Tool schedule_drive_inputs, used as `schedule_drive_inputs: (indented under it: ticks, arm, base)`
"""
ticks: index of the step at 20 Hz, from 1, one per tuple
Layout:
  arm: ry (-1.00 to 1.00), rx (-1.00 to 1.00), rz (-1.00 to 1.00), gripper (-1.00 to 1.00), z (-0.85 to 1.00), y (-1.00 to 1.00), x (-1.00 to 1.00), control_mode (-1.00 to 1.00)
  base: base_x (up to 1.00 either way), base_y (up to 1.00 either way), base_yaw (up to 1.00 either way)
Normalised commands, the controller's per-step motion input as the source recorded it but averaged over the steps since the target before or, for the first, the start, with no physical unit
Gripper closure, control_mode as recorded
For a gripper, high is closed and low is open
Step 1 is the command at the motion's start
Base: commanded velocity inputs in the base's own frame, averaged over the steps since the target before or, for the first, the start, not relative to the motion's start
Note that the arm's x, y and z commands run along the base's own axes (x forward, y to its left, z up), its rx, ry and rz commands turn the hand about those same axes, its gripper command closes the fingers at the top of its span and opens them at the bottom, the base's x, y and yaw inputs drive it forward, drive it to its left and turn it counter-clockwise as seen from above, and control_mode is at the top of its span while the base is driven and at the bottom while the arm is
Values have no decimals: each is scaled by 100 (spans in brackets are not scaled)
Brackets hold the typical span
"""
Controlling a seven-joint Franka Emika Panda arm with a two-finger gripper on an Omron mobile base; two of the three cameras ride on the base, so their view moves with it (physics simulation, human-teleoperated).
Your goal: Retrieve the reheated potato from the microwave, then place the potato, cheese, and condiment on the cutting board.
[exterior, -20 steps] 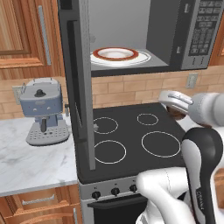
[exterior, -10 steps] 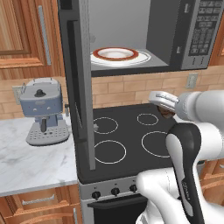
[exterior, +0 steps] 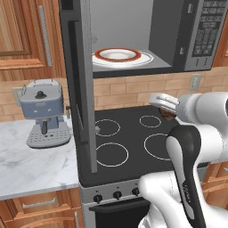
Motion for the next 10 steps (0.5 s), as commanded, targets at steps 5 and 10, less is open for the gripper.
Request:
schedule_drive_inputs:
  ticks: [5,10]
  arm:
    - [0,0,0,100,0,0,0,-100]
    - [0,0,0,100,0,0,0,-100]
  base:
    - [0,0,0]
    - [0,0,0]
